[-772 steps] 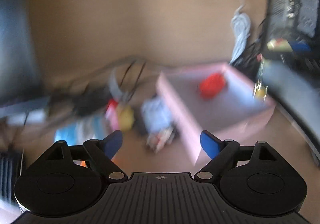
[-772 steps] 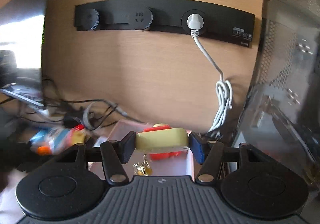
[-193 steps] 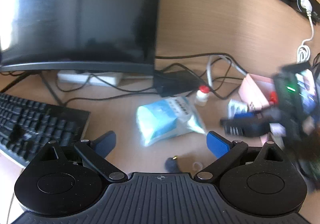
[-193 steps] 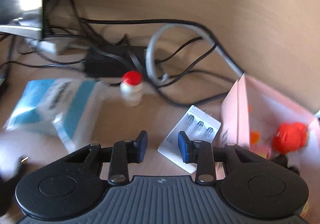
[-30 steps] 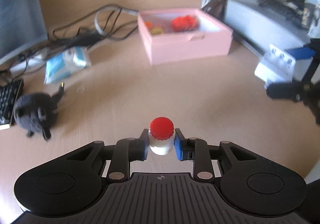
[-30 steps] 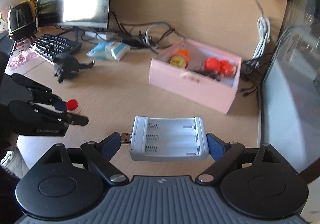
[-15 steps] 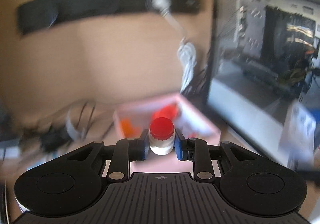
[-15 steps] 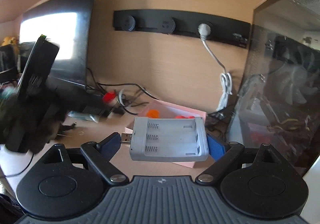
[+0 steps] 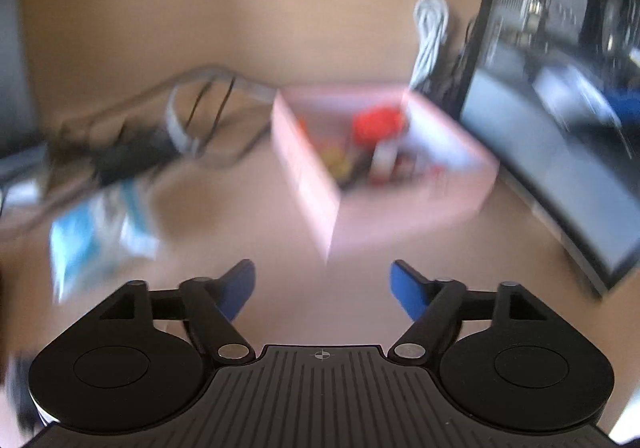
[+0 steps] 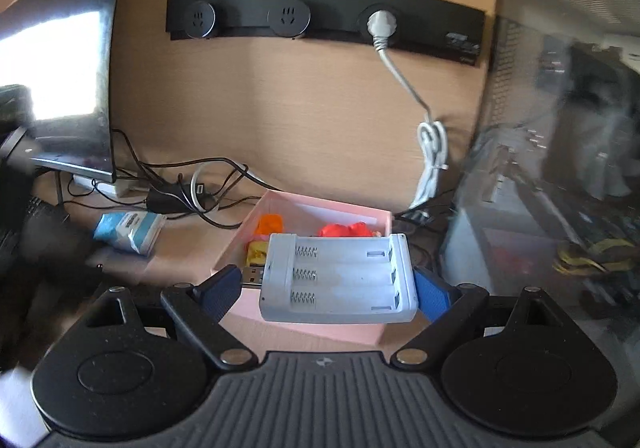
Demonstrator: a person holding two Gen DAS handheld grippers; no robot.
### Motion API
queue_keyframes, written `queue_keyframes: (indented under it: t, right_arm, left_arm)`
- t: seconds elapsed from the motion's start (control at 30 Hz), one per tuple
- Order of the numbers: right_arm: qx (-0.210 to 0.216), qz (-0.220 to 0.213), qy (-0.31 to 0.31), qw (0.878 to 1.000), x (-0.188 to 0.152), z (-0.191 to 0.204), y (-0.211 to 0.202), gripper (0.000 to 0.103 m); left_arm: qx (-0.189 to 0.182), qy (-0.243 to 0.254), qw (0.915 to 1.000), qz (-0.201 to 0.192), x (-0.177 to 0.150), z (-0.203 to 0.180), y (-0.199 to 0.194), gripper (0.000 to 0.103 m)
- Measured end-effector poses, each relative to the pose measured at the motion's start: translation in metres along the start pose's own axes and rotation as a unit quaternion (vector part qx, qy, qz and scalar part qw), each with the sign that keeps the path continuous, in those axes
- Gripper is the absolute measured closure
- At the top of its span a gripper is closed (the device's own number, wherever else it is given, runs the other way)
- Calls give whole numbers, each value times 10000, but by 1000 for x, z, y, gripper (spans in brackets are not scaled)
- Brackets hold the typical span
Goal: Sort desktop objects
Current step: 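Carry the charger and bottle over the pink box and open both grippers, then reach the right gripper past the blue wipes pack to the black plush toy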
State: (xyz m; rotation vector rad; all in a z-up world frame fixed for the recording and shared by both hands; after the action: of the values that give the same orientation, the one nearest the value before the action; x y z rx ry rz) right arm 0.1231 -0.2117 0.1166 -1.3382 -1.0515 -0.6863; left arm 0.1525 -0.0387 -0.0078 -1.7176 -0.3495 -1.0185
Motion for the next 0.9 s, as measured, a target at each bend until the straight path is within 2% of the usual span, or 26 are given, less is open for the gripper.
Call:
queue_keyframes:
  t: [0.13, 0.2, 0.27, 0.37, 0.47, 0.63, 0.8, 0.9]
  right_arm:
    - [93, 25, 264, 9996, 21, 6, 48, 12]
    - [-53, -201, 196, 9996, 36, 11, 73, 12]
    - [-309, -408, 77, 9987, 46, 14, 98, 4]
    - [-318, -180, 158, 9992, 39, 32, 132, 2]
    - [178, 76, 110, 9998, 11, 75, 141, 2]
    - [1126, 427, -530, 9913, -38, 155, 132, 2]
    - [1682, 443, -894, 9807, -39, 202, 138, 2]
    - [1965, 442, -944, 9749, -28, 230, 157, 2]
  left_arm:
    - [153, -76, 9997, 186, -36, 20, -21, 8]
    - [276, -196, 9993, 172, -43, 35, -32, 7]
    - [450, -331, 9983, 144, -47, 50, -40, 7]
    - [853, -439, 9954, 4, -56, 77, -57, 6]
    - [1143, -623, 9915, -51, -65, 96, -70, 6]
    - [1382, -789, 9872, -137, -67, 111, -78, 6]
    - [1873, -865, 9781, -277, -71, 132, -90, 5]
    - [2364, -1089, 9653, -227, -79, 156, -100, 5]
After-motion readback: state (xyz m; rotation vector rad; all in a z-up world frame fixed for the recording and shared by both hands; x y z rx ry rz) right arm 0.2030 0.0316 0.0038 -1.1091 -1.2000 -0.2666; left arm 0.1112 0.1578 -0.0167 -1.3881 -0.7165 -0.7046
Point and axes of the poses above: each gripper's, at about its wrist camera, not at the fingertips, and y roughly the way its jaws point, z to its left, x to its top, the point moved 10 cm from there along y, roughly the way its jaws point, and after that the axes turned 6 degrees about -z, right-handed, at the moved point
